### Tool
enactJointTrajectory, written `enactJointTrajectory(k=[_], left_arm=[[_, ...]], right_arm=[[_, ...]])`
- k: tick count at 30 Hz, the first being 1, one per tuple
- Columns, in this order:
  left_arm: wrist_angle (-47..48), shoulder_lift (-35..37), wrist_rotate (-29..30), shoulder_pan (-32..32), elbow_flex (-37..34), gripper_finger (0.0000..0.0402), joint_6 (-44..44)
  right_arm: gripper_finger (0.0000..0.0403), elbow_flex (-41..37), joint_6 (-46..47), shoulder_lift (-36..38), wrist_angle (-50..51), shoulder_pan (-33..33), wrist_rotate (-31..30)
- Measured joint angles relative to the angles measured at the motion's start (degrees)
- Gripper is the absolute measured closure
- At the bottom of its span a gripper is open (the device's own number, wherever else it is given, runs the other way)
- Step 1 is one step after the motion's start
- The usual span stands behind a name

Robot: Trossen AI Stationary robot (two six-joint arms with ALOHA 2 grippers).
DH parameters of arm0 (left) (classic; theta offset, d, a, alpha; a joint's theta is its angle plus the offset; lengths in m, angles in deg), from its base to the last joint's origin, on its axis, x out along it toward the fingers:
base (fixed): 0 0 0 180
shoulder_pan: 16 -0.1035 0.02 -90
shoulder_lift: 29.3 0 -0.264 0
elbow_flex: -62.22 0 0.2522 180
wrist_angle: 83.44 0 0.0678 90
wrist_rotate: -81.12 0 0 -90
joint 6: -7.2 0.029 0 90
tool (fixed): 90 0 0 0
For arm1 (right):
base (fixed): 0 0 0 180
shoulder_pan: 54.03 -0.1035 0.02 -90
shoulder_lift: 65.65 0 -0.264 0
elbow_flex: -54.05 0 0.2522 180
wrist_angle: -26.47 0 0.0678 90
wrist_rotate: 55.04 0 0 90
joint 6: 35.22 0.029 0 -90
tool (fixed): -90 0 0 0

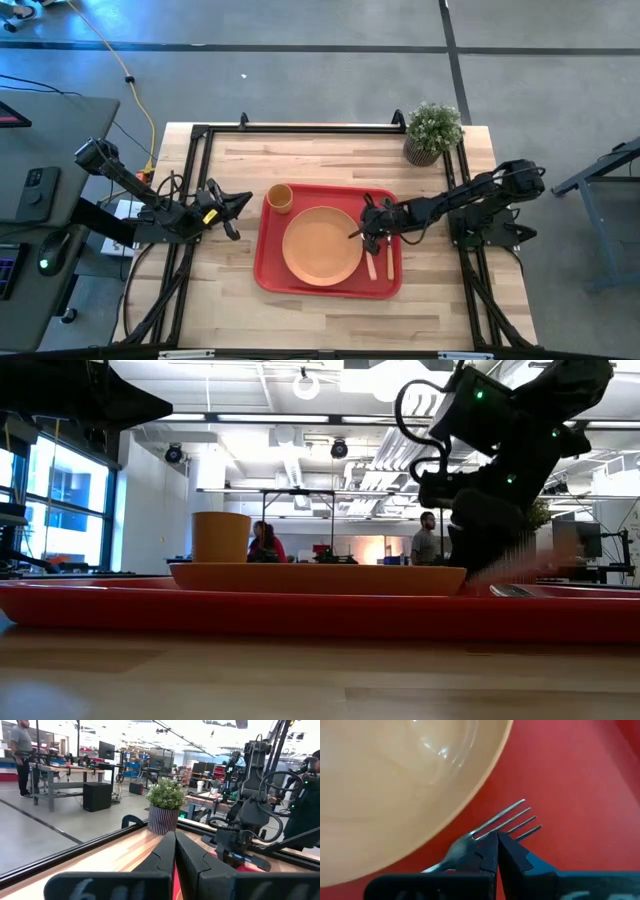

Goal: Pick and place plate/cup/fork/spoon on tray
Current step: Adjust the orange fork

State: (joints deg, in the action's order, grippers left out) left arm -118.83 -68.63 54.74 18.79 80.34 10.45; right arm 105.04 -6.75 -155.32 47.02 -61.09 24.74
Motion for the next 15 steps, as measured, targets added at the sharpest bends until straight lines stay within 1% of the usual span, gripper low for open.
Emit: enactJointTrajectory(k=[5,9,15], left_arm=[[0.0,0.0,0.0,0.0,0.0,0.0401,2.1],[-0.1,0.0,0.0,0.0,0.0,0.0401,3.0],[-0.1,0.0,0.0,0.0,0.0,0.0401,3.0]], right_arm=[[0.0403,0.3,2.7,-1.0,2.0,-0.1,0.2],[0.0403,0.2,4.5,0.5,5.8,-0.9,-1.5],[0.0403,0.0,4.7,2.7,7.5,-2.2,-1.3]])
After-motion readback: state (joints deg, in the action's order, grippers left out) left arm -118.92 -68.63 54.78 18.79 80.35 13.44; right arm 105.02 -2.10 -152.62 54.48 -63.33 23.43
